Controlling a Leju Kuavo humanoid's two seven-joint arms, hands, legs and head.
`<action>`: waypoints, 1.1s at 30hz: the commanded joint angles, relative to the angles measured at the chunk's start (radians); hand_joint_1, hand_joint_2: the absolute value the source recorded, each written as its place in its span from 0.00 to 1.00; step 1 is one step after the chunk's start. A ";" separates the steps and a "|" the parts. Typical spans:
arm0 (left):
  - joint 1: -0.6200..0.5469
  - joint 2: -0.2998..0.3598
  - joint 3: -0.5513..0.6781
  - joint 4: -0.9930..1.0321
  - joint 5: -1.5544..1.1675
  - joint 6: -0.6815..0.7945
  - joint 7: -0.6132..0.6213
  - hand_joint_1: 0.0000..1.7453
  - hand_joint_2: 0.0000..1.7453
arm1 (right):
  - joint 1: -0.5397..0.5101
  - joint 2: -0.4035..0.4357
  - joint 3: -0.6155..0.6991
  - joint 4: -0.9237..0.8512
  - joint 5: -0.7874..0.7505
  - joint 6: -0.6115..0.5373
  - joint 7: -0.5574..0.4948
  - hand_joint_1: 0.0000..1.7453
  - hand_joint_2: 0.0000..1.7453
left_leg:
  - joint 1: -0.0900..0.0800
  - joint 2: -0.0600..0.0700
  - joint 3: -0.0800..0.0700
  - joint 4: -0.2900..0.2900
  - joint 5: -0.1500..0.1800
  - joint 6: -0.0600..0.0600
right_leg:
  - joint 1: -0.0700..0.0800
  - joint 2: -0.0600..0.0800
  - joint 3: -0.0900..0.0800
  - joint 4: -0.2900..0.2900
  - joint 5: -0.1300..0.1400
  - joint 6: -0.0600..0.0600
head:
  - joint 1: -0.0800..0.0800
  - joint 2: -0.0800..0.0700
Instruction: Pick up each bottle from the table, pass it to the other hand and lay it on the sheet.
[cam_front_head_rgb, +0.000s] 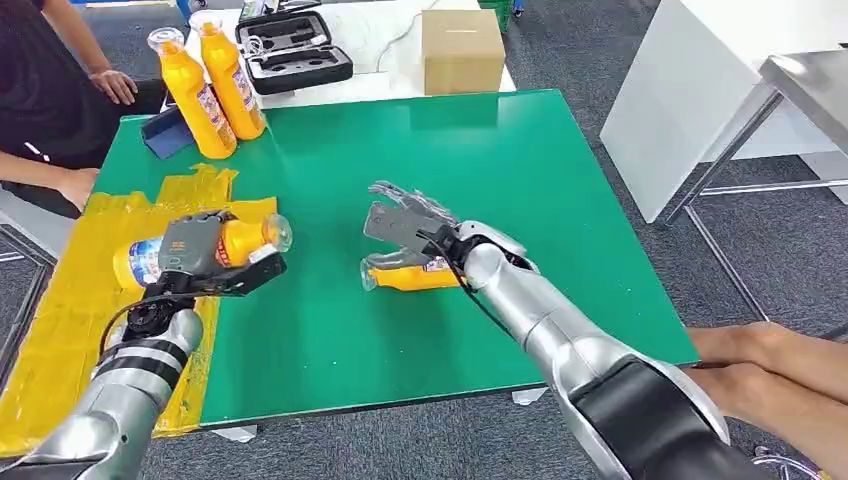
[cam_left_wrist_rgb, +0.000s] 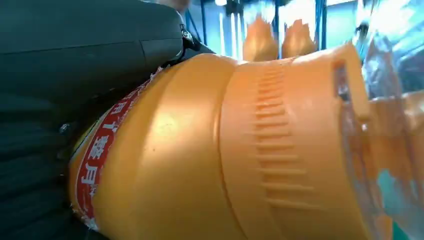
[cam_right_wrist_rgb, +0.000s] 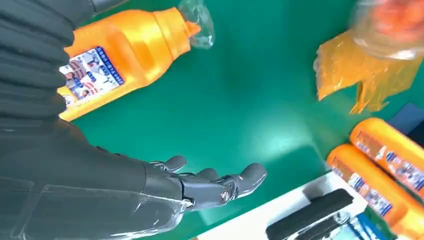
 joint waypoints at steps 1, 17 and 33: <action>-0.067 0.075 -0.027 0.304 -0.044 -0.059 0.057 1.00 1.00 | -0.052 0.006 0.038 0.059 0.006 0.032 -0.007 0.00 1.00 | 0.000 0.001 0.004 0.001 -0.003 0.000 | 0.000 0.000 0.003 0.001 -0.002 -0.001 | 0.000 0.000; -0.061 0.105 -0.019 0.316 -0.067 -0.081 0.101 1.00 1.00 | -0.052 -0.016 0.070 0.049 0.025 0.047 -0.008 0.00 1.00 | 0.000 0.000 0.006 0.001 -0.004 -0.001 | 0.000 0.000 0.005 0.001 -0.003 -0.002 | 0.000 0.000; -0.048 0.045 0.186 0.251 0.217 -0.180 -0.359 0.00 0.00 | -0.089 -0.061 0.156 0.129 0.070 0.069 0.011 0.00 1.00 | 0.000 -0.002 0.005 0.001 -0.002 -0.001 | 0.000 -0.003 0.005 0.001 -0.002 -0.002 | 0.000 0.000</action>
